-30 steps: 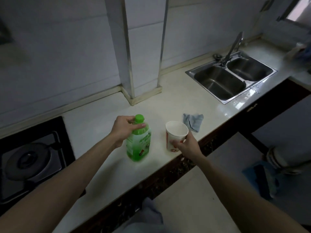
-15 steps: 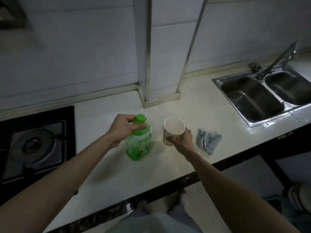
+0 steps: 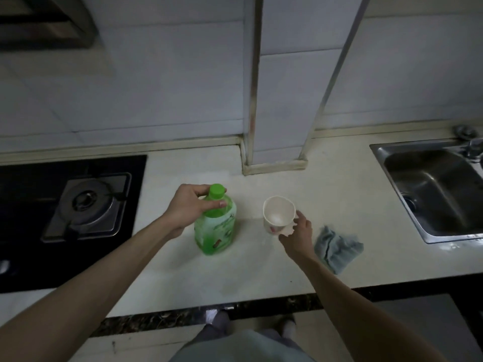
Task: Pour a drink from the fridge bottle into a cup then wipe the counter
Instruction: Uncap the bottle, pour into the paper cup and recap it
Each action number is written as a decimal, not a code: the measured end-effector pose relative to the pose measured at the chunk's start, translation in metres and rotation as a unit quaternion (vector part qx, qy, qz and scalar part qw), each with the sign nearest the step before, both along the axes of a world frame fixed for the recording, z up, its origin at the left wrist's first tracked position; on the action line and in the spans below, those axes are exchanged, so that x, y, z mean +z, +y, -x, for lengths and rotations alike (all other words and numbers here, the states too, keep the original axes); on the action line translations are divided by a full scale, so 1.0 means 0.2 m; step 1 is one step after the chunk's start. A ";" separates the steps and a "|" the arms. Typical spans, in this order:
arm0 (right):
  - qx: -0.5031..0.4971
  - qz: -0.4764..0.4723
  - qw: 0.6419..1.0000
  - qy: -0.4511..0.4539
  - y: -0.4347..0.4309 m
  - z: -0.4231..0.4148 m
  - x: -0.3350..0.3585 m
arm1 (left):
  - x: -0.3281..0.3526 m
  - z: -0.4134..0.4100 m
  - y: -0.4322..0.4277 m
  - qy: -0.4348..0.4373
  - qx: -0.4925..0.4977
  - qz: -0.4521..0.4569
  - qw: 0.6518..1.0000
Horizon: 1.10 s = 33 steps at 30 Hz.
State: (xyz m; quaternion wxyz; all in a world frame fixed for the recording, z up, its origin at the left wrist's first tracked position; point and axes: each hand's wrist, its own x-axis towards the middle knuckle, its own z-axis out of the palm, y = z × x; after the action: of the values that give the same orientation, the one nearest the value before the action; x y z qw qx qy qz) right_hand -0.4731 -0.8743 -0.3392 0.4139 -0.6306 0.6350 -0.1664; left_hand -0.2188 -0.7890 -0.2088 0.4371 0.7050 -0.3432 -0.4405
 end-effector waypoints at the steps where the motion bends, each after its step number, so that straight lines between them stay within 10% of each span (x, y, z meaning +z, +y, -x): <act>1: -0.001 0.009 1.000 0.005 -0.01 0.04 0.01 | 0.00 0.01 0.00 0.001 0.002 0.001 1.000; 6: -0.057 0.145 0.988 -0.005 -0.18 0.10 0.30 | 0.04 0.08 -0.05 0.007 0.005 -0.003 1.000; 12: 0.169 0.148 0.968 -0.115 -0.21 -0.18 0.79 | 0.11 0.13 -0.09 0.012 -0.011 0.027 1.000; 17: 0.302 0.190 0.934 0.028 -0.04 -0.43 0.99 | 0.18 0.16 -0.09 0.014 -0.024 0.063 0.998; 33: 0.278 0.340 0.898 -0.032 0.00 -0.65 1.27 | 0.08 0.09 0.17 -0.085 -0.001 0.130 0.988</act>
State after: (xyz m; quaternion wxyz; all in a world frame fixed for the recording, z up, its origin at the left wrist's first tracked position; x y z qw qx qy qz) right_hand -0.3426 -0.8736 -0.0862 0.2243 -0.8782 0.3248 -0.2702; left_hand -0.2367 -0.7540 -0.1925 0.4941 0.6766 -0.4343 -0.3308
